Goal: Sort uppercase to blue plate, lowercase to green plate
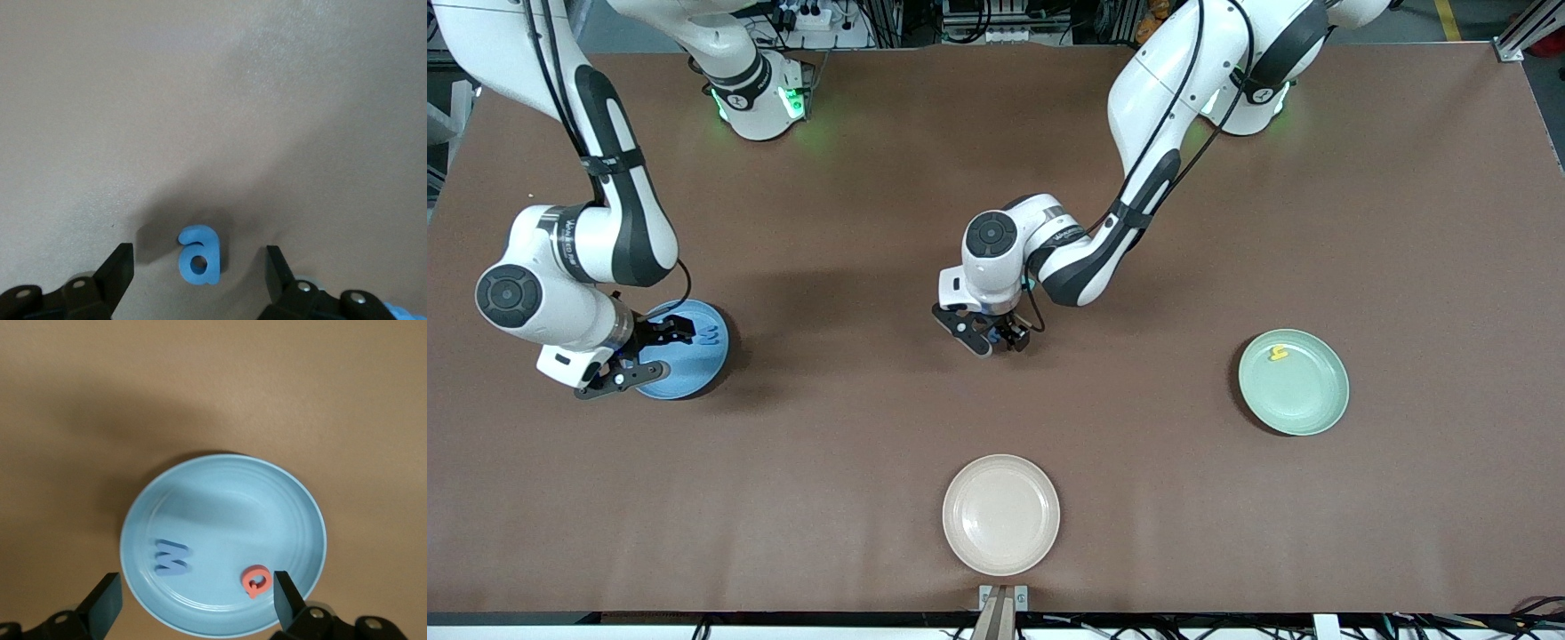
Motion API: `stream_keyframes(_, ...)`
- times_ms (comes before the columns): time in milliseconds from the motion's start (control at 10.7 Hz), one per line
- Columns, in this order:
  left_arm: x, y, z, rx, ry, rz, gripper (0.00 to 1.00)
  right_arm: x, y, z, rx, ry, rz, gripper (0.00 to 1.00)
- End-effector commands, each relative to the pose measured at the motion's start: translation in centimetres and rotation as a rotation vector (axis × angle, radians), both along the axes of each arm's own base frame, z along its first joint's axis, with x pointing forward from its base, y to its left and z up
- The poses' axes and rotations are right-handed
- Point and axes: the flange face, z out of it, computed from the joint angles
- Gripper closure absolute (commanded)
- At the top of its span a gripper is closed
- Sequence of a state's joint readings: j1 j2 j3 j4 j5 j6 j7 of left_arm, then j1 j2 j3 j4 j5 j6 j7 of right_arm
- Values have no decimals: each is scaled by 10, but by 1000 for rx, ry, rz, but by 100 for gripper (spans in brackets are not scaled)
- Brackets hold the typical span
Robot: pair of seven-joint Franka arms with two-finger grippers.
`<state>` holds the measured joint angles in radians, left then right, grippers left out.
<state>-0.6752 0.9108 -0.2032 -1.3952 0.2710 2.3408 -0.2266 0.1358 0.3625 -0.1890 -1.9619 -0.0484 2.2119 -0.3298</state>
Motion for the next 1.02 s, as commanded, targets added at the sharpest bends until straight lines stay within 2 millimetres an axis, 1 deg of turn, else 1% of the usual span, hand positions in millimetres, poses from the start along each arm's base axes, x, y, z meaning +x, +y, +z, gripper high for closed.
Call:
stream_keyframes(0, 1, -3, -1, 7, -17, 4, 19, 2, 31, 19, 15, 5, -54, 0)
stream_keyframes(93, 1, -3, 0, 7, -17, 4, 24, 4, 33, 25, 10, 32, -79, 0)
stream_keyframes(279, 2, -2, -1, 8, -15, 4, 34, 11, 44, 41, 12, 44, -75, 0)
stream_keyframes(373, 3, -2, -1, 8, -16, 4, 41, 14, 44, 49, 13, 46, -76, 0)
stream_keyframes(559, 3, -2, 0, 9, -19, 2, 70, 17, 47, 60, 13, 51, -80, 0)
stream_keyframes(652, 3, -2, 0, 9, -19, 2, 90, 18, 51, 64, 14, 59, -76, 0)
stream_keyframes(745, 3, -2, 0, 8, -18, 5, 100, 16, 54, 68, 13, 81, -75, 0)
stream_keyframes(838, 4, 0, 2, 6, -17, 11, 100, 13, 65, 75, 14, 94, -79, 0)
stream_keyframes(932, 13, 6, 8, 3, -21, 27, 100, 10, 77, 80, 14, 99, -103, 0)
